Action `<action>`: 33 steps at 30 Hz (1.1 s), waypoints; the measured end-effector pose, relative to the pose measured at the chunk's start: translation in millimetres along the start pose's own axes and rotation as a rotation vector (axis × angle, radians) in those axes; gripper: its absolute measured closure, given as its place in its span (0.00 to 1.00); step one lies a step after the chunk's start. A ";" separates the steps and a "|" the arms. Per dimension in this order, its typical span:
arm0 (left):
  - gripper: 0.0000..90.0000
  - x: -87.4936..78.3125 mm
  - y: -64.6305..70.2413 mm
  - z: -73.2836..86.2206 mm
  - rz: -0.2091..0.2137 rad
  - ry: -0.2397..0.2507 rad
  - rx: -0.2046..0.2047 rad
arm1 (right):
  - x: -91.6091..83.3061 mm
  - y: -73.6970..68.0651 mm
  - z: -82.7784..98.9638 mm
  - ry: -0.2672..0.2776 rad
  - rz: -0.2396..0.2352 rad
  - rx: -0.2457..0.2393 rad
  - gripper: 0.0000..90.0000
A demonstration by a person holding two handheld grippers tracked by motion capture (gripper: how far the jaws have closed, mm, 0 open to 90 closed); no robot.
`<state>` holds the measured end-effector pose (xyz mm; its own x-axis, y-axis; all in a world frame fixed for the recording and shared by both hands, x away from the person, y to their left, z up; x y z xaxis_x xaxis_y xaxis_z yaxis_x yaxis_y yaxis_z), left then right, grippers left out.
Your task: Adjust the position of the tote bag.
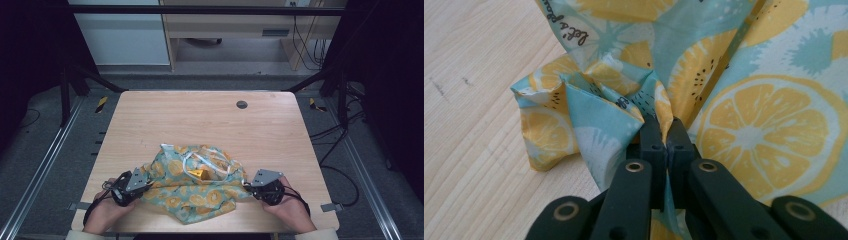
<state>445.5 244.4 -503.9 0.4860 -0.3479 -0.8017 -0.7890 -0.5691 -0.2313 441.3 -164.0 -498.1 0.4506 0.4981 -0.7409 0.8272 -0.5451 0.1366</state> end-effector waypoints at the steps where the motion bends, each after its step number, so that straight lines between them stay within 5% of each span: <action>1: 1.00 0.3 0.3 0.0 0.000 -0.002 0.002 | 0.2 0.4 0.1 -0.001 0.002 0.000 1.00; 13: 1.00 6.4 -2.4 -1.9 -0.021 -0.028 0.009 | 6.7 4.3 0.2 -0.025 0.017 0.014 1.00; 24: 0.97 14.6 -8.3 -6.3 -0.038 -0.026 -0.028 | 9.5 7.0 -0.8 -0.026 0.026 0.036 0.97; 28: 0.93 7.7 -10.0 -7.4 -0.051 -0.008 -0.016 | 6.1 9.4 0.6 -0.017 0.039 0.062 0.81; 33: 0.70 -2.1 -6.7 -11.8 -0.074 0.056 -0.040 | -9.4 12.2 1.0 0.031 0.066 0.131 0.52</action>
<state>454.2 240.2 -494.2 0.5635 -0.3445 -0.7509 -0.7351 -0.6239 -0.2653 446.9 -176.0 -490.1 0.5139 0.4778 -0.7125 0.7456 -0.6595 0.0955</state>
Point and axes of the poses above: each handheld gripper's, and its own axes: x roughly forward along the jaws, z roughly out of its underside, y roughly to its right, the point moved 3 cm from there along x, roughly forward along the jaws, and after that the axes turned 4 degrees about -y, right-handed, at the moved point
